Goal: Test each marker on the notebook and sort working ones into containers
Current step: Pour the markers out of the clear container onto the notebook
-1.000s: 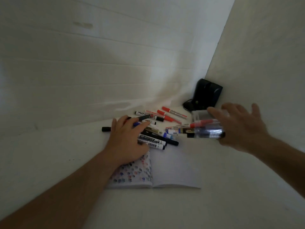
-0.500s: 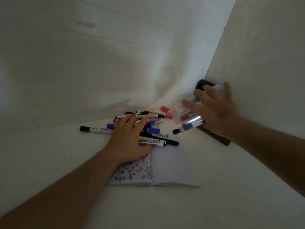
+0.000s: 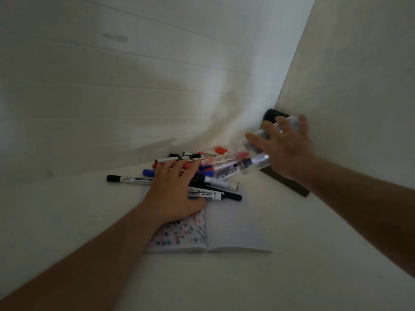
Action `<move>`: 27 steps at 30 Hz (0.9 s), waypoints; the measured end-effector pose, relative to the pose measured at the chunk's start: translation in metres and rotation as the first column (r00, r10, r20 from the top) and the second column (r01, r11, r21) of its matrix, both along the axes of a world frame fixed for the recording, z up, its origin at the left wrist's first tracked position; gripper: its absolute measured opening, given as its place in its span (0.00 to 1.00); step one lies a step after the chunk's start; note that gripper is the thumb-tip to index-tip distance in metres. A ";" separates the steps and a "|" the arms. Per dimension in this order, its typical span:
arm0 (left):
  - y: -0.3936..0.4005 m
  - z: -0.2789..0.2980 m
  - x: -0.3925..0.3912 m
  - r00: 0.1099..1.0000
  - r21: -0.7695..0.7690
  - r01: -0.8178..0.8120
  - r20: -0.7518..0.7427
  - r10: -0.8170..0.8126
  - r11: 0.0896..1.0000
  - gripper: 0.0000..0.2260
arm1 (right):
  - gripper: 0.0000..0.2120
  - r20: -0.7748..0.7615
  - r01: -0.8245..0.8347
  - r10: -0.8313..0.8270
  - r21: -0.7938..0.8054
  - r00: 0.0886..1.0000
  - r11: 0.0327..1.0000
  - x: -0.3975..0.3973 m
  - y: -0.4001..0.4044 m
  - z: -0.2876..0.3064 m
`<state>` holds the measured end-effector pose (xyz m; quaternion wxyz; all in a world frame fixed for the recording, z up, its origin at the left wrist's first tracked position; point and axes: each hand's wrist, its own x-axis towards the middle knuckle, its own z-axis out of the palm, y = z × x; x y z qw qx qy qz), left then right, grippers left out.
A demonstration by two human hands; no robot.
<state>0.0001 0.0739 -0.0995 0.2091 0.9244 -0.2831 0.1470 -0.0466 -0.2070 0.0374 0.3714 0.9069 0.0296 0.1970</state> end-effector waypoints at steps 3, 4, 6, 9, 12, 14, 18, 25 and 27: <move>0.000 0.000 -0.001 1.000 0.010 -0.006 -0.023 0.007 1.000 0.44 | 0.49 0.006 0.002 -0.002 -0.038 1.000 0.999 0.003 -0.002 -0.003; -0.001 0.001 -0.001 0.999 0.016 -0.007 -0.032 0.008 1.000 0.44 | 0.50 -0.002 0.004 -0.004 -0.047 1.000 0.999 0.003 -0.002 -0.004; -0.001 0.001 -0.002 0.999 0.023 -0.016 -0.044 0.017 1.000 0.45 | 0.51 -0.011 0.027 -0.028 -0.076 1.000 0.997 0.003 -0.007 -0.005; 0.001 0.002 -0.003 0.999 0.018 -0.020 -0.046 0.021 1.000 0.45 | 0.50 -0.024 0.083 -0.086 -0.114 0.996 0.990 -0.004 -0.024 -0.001; 0.001 0.005 -0.004 0.998 0.016 -0.020 -0.063 0.021 1.000 0.44 | 0.50 -0.032 0.118 -0.122 -0.123 0.992 0.985 -0.010 -0.037 0.003; -0.001 0.005 -0.004 0.998 0.021 -0.024 -0.062 0.025 0.999 0.44 | 0.52 -0.024 0.129 -0.133 -0.127 0.991 0.984 -0.010 -0.039 0.010; -0.001 0.004 -0.002 0.997 0.037 -0.030 -0.064 0.032 0.999 0.44 | 0.56 0.043 0.059 -0.056 -0.092 0.998 0.994 -0.010 -0.034 0.029; -0.001 0.005 -0.004 0.998 0.037 -0.016 -0.061 0.019 0.999 0.44 | 0.53 0.085 -0.021 0.015 0.066 0.996 0.998 -0.004 -0.014 0.020; -0.002 0.005 -0.004 0.999 0.043 -0.020 -0.046 0.022 0.999 0.43 | 0.54 0.088 0.026 -0.036 0.115 0.995 0.993 -0.009 -0.026 0.013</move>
